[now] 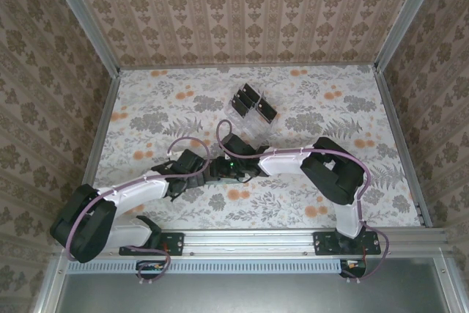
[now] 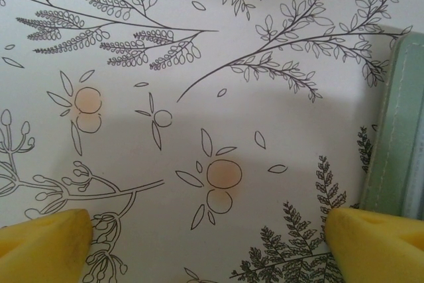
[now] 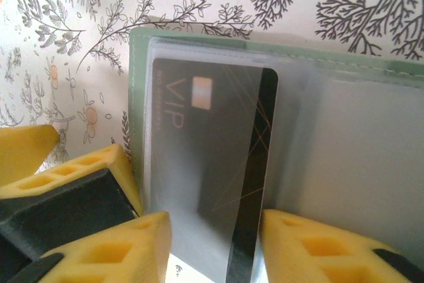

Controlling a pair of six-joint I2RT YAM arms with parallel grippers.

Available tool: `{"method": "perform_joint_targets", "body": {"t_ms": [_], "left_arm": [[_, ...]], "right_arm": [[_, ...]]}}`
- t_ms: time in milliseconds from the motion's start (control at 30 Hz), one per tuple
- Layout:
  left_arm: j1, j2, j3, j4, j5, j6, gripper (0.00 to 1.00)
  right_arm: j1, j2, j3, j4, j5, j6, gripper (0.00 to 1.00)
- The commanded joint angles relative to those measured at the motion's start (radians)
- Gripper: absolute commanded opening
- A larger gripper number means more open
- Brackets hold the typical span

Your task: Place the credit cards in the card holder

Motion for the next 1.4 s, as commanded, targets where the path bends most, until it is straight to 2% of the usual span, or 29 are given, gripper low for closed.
{"method": "perform_joint_targets", "body": {"t_ms": [0, 900, 1133, 1367], "left_arm": [[-0.008, -0.003, -0.020, 0.006, 0.011, -0.021, 1.00], [-0.023, -0.043, -0.036, 0.010, 0.009, -0.027, 1.00], [-0.026, -0.065, -0.028, -0.005, -0.002, -0.026, 1.00], [-0.024, -0.118, -0.002, -0.068, -0.030, -0.017, 1.00]], "right_arm": [[0.008, -0.023, 0.020, -0.114, 0.038, -0.036, 0.45], [0.049, 0.045, 0.146, -0.188, 0.014, -0.070, 0.47], [0.046, 0.005, 0.128, -0.185, 0.019, -0.072, 0.48], [0.036, -0.095, 0.095, -0.177, 0.024, -0.078, 0.55]]}}
